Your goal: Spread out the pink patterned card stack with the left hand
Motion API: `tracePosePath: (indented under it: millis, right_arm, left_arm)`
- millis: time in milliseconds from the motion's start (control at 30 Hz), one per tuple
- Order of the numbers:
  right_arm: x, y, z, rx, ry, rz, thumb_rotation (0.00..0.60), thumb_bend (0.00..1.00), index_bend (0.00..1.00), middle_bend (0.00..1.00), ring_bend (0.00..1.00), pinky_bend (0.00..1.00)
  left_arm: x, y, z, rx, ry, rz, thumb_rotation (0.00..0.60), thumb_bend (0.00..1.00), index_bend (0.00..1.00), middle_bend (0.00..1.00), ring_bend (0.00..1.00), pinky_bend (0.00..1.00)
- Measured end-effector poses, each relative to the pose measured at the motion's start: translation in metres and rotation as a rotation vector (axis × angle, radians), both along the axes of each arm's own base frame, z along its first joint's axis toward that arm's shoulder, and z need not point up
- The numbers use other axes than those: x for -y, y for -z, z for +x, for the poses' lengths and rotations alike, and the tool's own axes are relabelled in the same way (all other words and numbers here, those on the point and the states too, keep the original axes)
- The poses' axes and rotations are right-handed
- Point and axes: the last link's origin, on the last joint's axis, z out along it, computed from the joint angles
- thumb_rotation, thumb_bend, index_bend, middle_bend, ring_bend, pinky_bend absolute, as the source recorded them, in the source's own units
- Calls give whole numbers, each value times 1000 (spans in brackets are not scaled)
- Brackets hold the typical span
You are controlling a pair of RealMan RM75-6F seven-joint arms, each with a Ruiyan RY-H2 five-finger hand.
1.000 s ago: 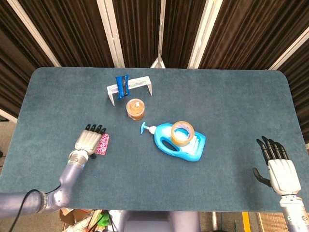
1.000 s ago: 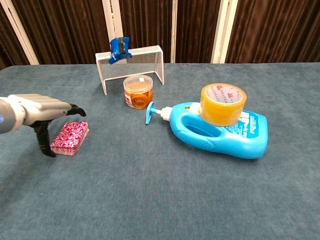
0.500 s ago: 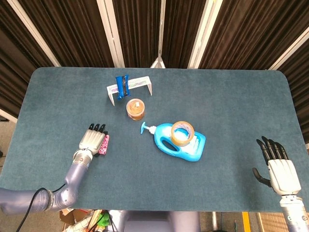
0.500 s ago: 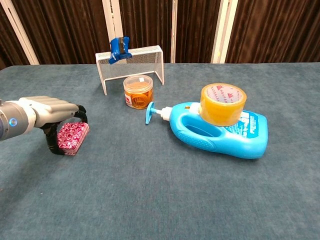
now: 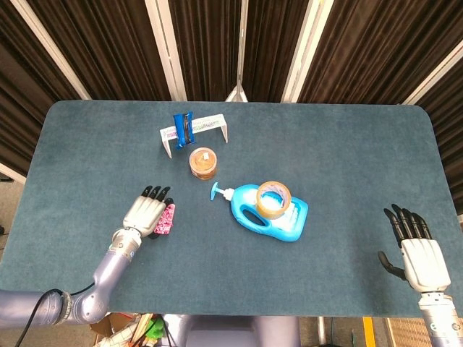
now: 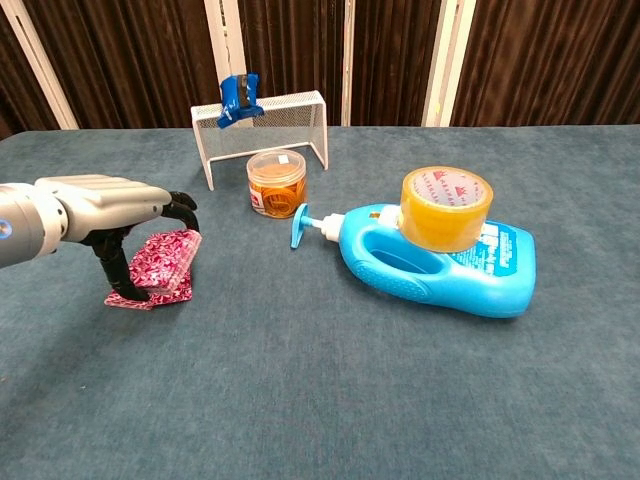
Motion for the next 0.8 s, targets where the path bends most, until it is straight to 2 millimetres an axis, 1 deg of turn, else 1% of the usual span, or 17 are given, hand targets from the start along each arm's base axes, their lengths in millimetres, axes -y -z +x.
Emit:
tracePosePath:
  millis: [200,400,567,633,800]
  right_arm:
    - [0,-1,0,1,1,-3,600,363,0,0,0,87]
    - [1,-1,0,3,0,-4,600,363,0,0,0,87]
    - [1,-2,0,5,-3,-6,600,363,0,0,0,87]
    - [1,-2,0,6,-4,-6,600,363,0,0,0,87]
    - [1,-2,0,7,-7,-8,600,363,0,0,0,87]
  left_arm:
    - [6,14,11,13,22,-35,600,422,543,0,0,0]
    - [12,32,21,10,43,-75,600,413,505,0,0,0]
    - [15,41,26,6,56,-92,600,413,485,0,0,0]
    - [16,44,27,-1,60,-95,600,400,446,0,0,0]
    - [16,48,26,-22,51,-101,600,303,285,0,0,0]
